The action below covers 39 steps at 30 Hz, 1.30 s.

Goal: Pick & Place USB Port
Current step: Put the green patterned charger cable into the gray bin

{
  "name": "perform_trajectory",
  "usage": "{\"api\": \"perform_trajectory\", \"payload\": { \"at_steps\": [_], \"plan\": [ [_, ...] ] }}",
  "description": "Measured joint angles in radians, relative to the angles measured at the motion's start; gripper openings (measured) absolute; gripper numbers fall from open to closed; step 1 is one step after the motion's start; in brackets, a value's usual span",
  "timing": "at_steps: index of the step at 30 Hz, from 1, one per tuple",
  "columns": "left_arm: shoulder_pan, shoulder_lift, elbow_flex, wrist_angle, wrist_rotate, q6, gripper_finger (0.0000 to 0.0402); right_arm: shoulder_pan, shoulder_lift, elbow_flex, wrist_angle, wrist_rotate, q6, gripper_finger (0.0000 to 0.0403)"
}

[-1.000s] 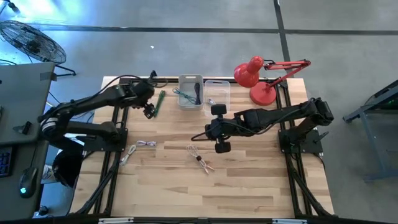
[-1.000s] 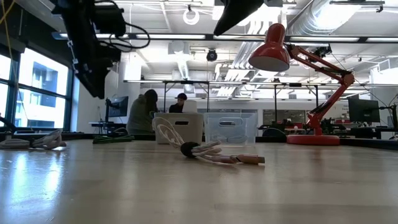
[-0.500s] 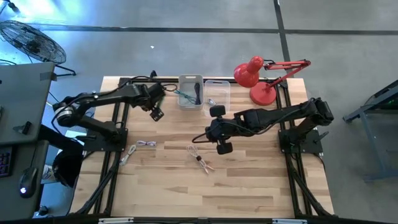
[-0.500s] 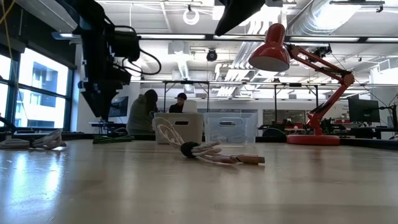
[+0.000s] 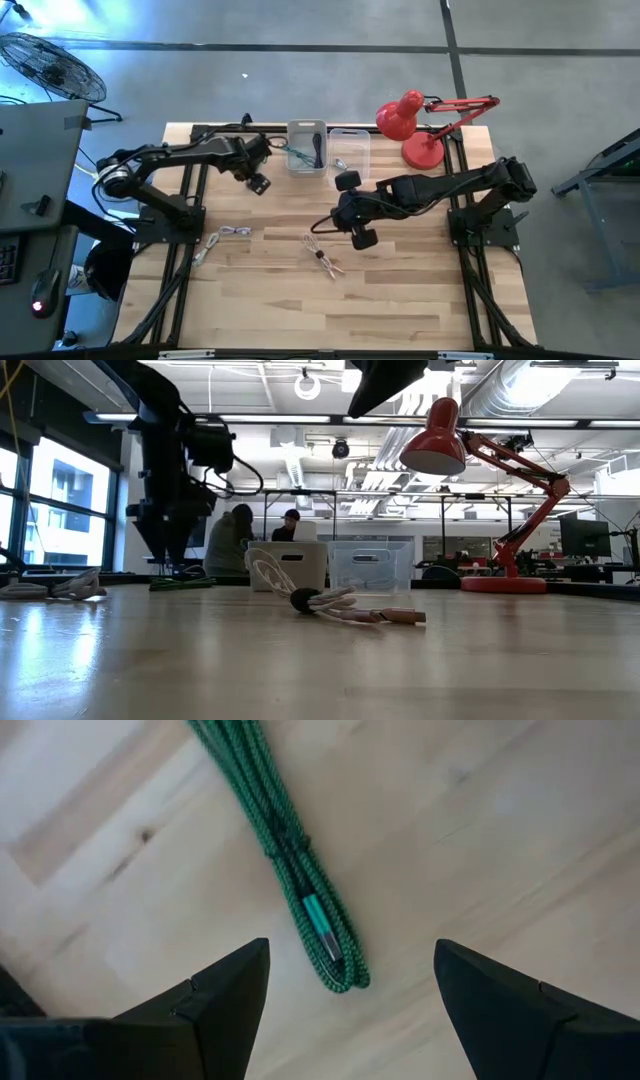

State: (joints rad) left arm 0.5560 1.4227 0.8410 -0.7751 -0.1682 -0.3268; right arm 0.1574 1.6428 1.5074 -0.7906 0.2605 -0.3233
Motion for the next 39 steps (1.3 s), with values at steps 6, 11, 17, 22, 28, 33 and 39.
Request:
{"api": "perform_trajectory", "payload": {
  "at_steps": [6,11,17,22,28,33,39],
  "plan": [
    [0.000,0.068,0.000,0.004,0.018,-0.031,0.0278,0.000,0.000,0.000,-0.041,-0.033,-0.011,0.0021],
    [0.000,0.119,0.000,0.021,0.020,-0.033,0.0278,0.000,0.000,0.000,-0.067,-0.033,-0.011,0.0021],
    [0.000,0.178,0.004,0.031,0.014,0.070,0.0254,0.000,0.000,0.000,-0.085,-0.055,-0.016,0.0021],
    [-0.022,0.187,0.004,0.037,-0.024,0.134,0.0106,0.000,0.000,0.000,-0.094,-0.080,-0.022,0.0019],
    [-0.033,0.180,-0.002,0.026,-0.159,0.174,0.0027,0.000,0.000,0.000,-0.105,-0.073,-0.049,0.0019],
    [-0.045,0.179,-0.002,-0.020,-0.165,0.200,0.0025,0.000,0.000,0.000,-0.104,-0.041,-0.074,0.0016],
    [-0.079,0.115,-0.002,-0.122,-0.241,0.204,0.0025,0.000,0.000,0.000,-0.104,0.080,-0.105,0.0016]
  ]
}}
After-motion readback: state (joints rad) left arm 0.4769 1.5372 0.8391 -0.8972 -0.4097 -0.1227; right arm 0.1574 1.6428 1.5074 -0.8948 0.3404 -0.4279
